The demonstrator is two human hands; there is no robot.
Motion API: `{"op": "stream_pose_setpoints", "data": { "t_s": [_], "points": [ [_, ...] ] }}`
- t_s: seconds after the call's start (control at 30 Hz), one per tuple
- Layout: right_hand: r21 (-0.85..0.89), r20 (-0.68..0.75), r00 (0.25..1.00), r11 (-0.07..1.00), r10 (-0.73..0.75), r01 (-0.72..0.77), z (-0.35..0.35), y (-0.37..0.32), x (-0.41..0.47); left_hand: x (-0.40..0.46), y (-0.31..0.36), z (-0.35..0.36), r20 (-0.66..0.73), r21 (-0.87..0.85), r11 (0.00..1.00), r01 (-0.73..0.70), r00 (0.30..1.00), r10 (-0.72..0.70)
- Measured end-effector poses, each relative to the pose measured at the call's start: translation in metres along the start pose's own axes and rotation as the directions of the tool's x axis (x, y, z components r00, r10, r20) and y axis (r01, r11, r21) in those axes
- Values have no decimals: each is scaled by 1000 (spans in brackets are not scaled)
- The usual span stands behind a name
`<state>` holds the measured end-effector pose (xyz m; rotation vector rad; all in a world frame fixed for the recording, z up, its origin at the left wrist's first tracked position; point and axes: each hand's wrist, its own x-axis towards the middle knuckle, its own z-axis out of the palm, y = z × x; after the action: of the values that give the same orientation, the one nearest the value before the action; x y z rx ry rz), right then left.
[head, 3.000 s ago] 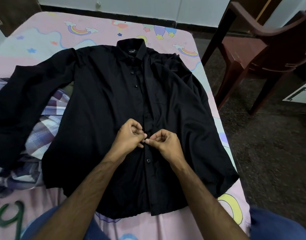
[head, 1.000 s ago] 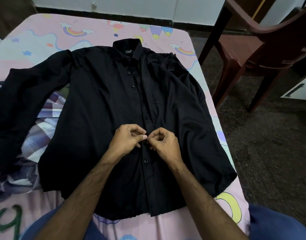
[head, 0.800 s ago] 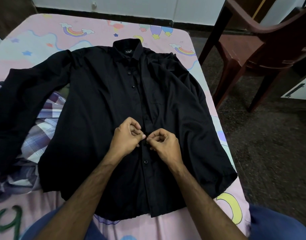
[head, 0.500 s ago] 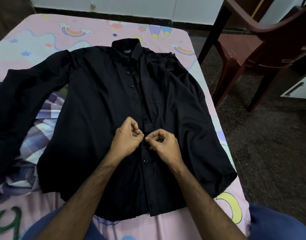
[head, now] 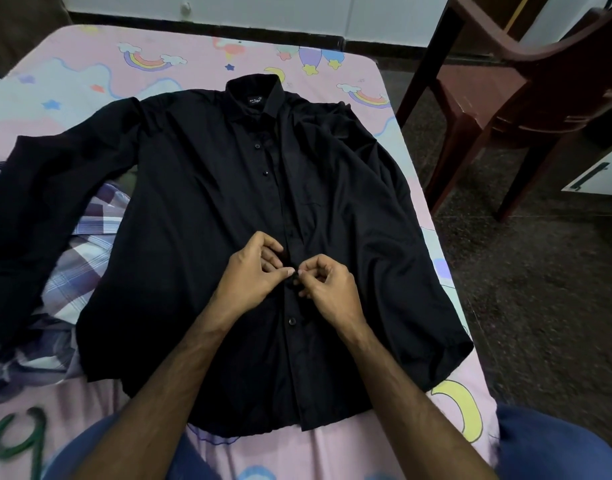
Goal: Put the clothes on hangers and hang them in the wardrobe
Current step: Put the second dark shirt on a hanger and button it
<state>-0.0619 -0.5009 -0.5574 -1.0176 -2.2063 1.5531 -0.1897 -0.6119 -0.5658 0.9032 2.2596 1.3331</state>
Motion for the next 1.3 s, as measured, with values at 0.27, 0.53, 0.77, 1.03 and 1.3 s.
{"op": "stream_pose_setpoints", "data": {
  "t_s": [0.27,0.53,0.77,1.03,1.3],
  "points": [
    [-398,-53,926,858,-374,324,-86,8,-28,-30,-2,15,-24,361,877,-316,937,348],
    [-825,-76,996,564,-40,-40,-155,31,-63,-84,21,15,251,424,817,-391,918,308],
    [-777,-109,988,629,-106,-19,-189,12,-69,-140,32,3,609,683,604,-411,777,-161],
    [-711,-6,996,700,92,-69,-210,1,-86,-161,59,-1,518,854,202,-479,815,-260],
    [-919,229,926,246,-302,307,-159,10,-111,-157,66,-5,505,863,78,-499,855,-120]
  ]
}}
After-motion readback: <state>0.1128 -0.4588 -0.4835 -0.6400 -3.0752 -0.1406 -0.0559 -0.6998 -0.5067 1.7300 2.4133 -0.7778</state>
